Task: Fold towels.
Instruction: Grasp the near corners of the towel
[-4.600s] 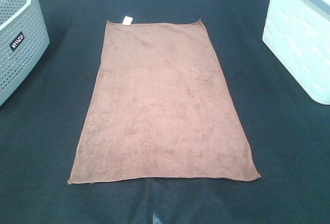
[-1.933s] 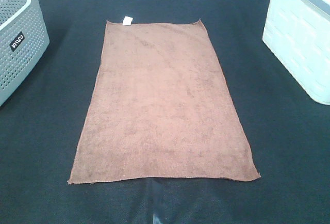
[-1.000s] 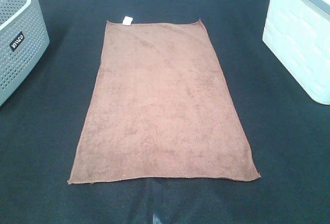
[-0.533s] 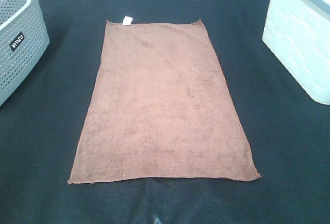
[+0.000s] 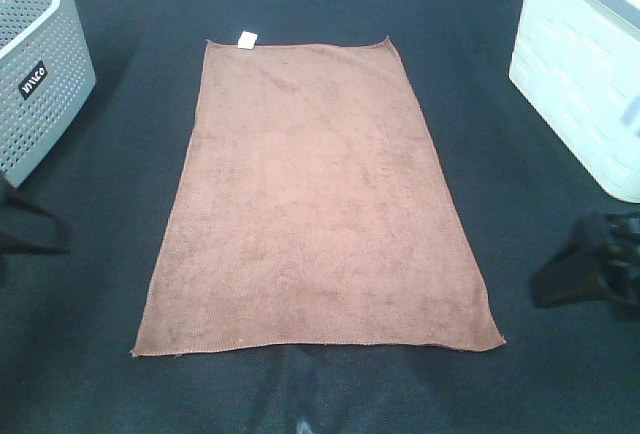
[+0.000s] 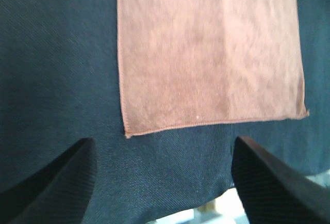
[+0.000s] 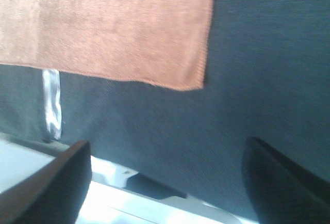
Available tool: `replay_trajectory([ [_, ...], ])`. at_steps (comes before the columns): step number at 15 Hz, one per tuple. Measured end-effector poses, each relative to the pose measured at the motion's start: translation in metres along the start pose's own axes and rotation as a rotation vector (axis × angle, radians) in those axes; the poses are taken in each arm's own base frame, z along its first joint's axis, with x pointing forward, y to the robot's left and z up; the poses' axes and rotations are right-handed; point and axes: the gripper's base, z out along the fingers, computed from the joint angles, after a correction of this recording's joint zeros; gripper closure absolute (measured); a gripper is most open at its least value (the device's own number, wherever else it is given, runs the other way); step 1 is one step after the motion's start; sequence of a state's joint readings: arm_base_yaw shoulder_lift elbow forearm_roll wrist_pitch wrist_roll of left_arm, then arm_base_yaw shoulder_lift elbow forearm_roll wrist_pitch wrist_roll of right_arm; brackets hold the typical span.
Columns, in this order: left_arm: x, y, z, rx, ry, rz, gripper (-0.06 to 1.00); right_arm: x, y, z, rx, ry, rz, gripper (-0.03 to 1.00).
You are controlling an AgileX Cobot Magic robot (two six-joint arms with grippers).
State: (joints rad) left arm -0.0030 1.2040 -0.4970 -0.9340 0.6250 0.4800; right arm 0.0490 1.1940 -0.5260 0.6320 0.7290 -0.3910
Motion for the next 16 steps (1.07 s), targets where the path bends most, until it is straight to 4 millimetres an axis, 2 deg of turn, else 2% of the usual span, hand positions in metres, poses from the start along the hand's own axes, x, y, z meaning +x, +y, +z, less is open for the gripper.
replay_trajectory([
  [1,-0.002,0.006,0.018,0.018,0.05,-0.011,0.24,-0.009,-0.006,0.017,-0.024,0.017,0.012,0.21],
  [2,-0.002,0.006,0.018,0.018,0.05,-0.011,0.24,-0.009,-0.006,0.017,-0.024,0.017,0.012,0.21],
  [7,-0.003,0.033,0.074,0.038,0.145,-0.061,0.24,-0.024,-0.02,0.069,-0.135,0.075,0.038,0.21],
  [9,0.0,0.042,0.09,0.035,0.176,-0.091,0.24,-0.026,-0.022,0.079,-0.162,0.077,0.035,0.22],
  [12,0.004,0.052,0.106,0.03,0.194,-0.114,0.24,-0.028,-0.026,0.09,-0.174,0.067,0.051,0.23],
  [16,0.006,0.055,0.115,0.041,0.202,-0.124,0.24,-0.035,-0.034,0.106,-0.166,0.087,0.058,0.24],
])
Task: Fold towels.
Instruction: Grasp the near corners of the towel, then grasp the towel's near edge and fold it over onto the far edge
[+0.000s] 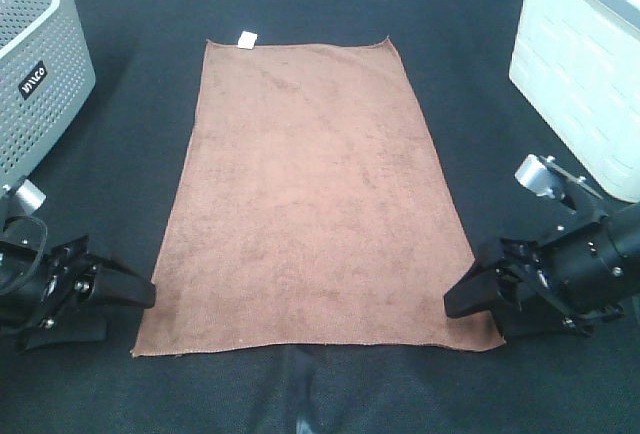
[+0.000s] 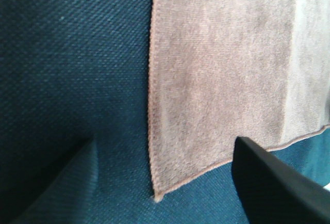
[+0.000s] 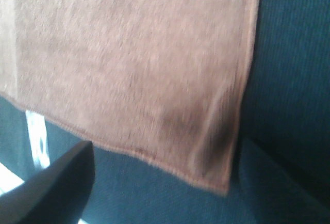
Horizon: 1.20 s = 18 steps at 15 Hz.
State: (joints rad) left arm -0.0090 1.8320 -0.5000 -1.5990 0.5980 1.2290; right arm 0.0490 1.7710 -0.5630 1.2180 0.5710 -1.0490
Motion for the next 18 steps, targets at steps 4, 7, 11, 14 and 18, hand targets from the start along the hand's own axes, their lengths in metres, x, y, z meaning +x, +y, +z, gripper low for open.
replay_trajectory([
  [4,-0.006,-0.022,0.023,0.033,0.039,0.068,0.26,-0.014,0.0,0.013,-0.055,0.037,0.012,0.3],
  [7,-0.007,-0.021,0.028,0.0,0.034,0.056,0.48,-0.014,0.008,0.024,-0.021,0.042,0.015,0.52],
  [11,-0.007,-0.017,0.03,-0.031,0.032,0.053,0.9,-0.015,0.003,0.025,0.026,0.029,0.072,0.83],
  [14,-0.006,-0.017,0.031,-0.037,0.048,0.07,0.94,-0.015,0.002,0.026,0.032,0.029,0.091,0.97],
  [18,-0.005,-0.025,0.017,-0.042,0.056,0.104,0.94,-0.018,0.017,0.005,0.021,-0.031,0.035,0.97],
])
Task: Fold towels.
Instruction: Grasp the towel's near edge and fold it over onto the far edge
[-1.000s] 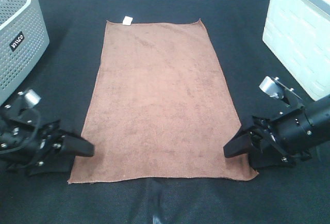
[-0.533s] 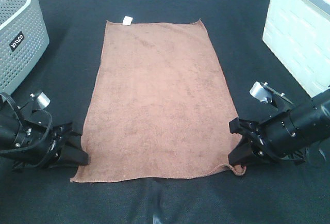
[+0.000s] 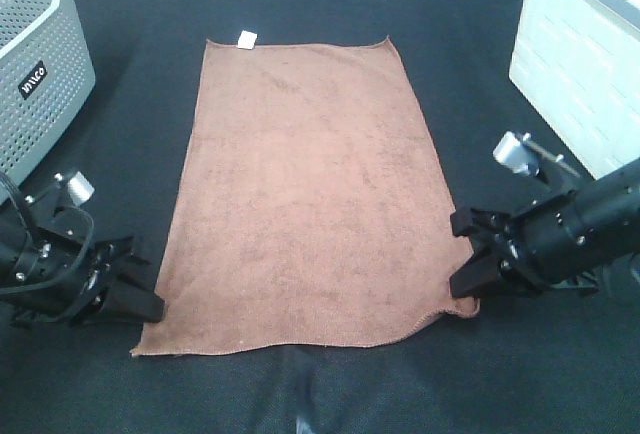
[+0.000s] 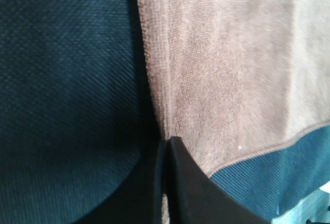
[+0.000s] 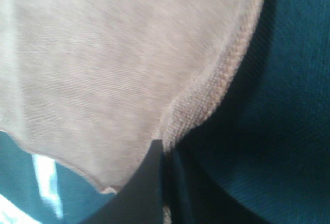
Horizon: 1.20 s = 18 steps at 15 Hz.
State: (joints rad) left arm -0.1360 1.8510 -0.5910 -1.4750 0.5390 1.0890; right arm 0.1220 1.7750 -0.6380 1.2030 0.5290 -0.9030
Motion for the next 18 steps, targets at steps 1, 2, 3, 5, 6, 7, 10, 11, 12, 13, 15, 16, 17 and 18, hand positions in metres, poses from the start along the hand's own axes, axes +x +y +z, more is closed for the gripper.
replay_trajectory([
  [1,0.001,-0.003,-0.005,-0.002,0.002,0.013,0.94,0.001,0.004,-0.005,-0.007,0.008,-0.005,0.97],
  [2,0.002,-0.007,-0.013,-0.006,0.004,0.037,0.94,0.005,0.008,-0.011,-0.009,0.033,-0.006,0.97],
  [3,0.005,-0.009,-0.019,-0.01,0.001,0.047,0.94,0.007,0.009,-0.015,-0.002,0.045,-0.012,0.97],
  [5,0.018,-0.01,-0.029,-0.023,0.012,0.062,0.94,0.017,0.009,-0.02,0.014,0.062,-0.009,0.97],
  [6,0.026,-0.01,-0.035,-0.03,0.017,0.071,0.94,0.025,0.009,-0.022,0.018,0.071,-0.005,0.97],
  [7,0.026,-0.01,-0.035,-0.03,0.017,0.071,0.94,0.025,0.009,-0.022,0.018,0.071,-0.005,0.97],
  [10,0.051,-0.009,-0.053,-0.063,0.033,0.093,0.94,0.06,0.005,-0.027,0.022,0.114,0.013,0.97],
  [11,0.058,-0.008,-0.058,-0.074,0.035,0.095,0.94,0.069,0.004,-0.029,0.017,0.129,0.019,0.97],
  [12,0.064,-0.009,-0.062,-0.075,0.034,0.084,0.94,0.079,0.004,-0.03,0.015,0.139,0.023,0.97],
  [13,0.069,-0.009,-0.065,-0.071,0.04,0.075,0.94,0.087,0.003,-0.032,0.014,0.14,0.024,0.97],
  [15,0.074,-0.01,-0.068,-0.059,0.053,0.069,0.94,0.091,0.004,-0.035,0.011,0.13,0.017,0.97],
  [16,0.074,-0.011,-0.068,-0.059,0.052,0.066,0.94,0.091,0.005,-0.036,0.01,0.125,0.014,0.97],
  [17,0.072,-0.012,-0.069,-0.06,0.04,0.053,0.94,0.087,0.006,-0.037,0.009,0.117,0.004,0.97],
  [18,0.066,-0.014,-0.07,-0.059,0.018,0.041,0.94,0.08,0.009,-0.039,0.006,0.098,-0.011,0.97],
])
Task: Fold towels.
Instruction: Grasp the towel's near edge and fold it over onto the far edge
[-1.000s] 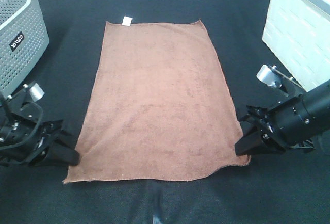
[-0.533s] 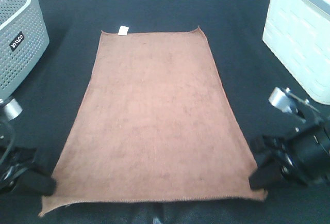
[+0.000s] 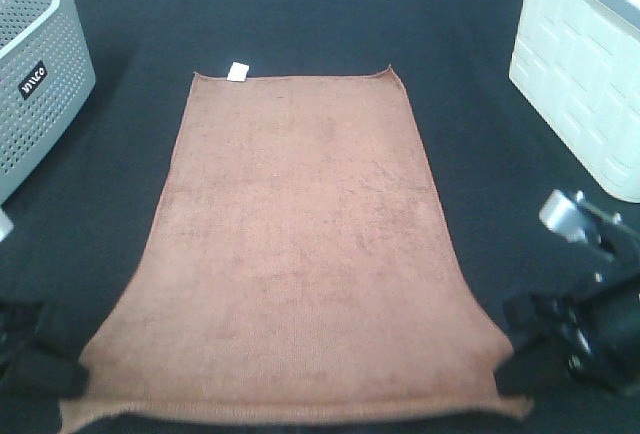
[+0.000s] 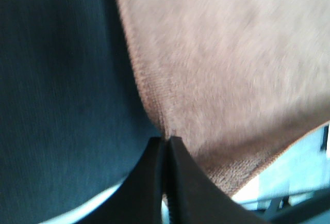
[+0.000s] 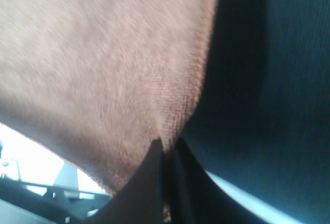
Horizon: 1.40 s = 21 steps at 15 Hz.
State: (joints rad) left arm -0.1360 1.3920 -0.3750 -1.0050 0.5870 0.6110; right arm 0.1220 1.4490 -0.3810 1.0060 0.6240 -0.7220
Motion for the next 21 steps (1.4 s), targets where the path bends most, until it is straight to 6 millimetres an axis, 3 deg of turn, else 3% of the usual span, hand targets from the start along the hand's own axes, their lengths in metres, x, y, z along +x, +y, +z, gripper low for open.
replay_trajectory([
  [3,-0.034,-0.014,-0.012,0.003,-0.114,0.032,0.94,-0.04,0.015,-0.016,0.001,-0.095,-0.064,0.97],
  [5,-0.071,-0.028,-0.019,0.001,-0.181,0.063,0.94,-0.079,0.027,-0.027,0.023,-0.118,-0.105,0.97],
  [9,-0.128,-0.037,-0.008,-0.033,-0.202,0.099,0.94,-0.149,0.042,-0.041,0.067,-0.162,-0.176,0.97],
  [10,-0.128,-0.037,-0.008,-0.033,-0.202,0.099,0.94,-0.149,0.042,-0.041,0.067,-0.162,-0.176,0.97],
  [14,-0.202,-0.049,0.008,-0.03,-0.279,0.146,0.94,-0.224,0.054,-0.04,0.058,-0.201,-0.255,0.97],
  [18,-0.269,-0.059,0.024,-0.019,-0.392,0.194,0.94,-0.288,0.051,-0.028,0.092,-0.248,-0.271,0.97],
  [21,-0.307,-0.06,0.037,-0.029,-0.476,0.23,0.94,-0.331,0.048,-0.018,0.108,-0.319,-0.311,0.97],
])
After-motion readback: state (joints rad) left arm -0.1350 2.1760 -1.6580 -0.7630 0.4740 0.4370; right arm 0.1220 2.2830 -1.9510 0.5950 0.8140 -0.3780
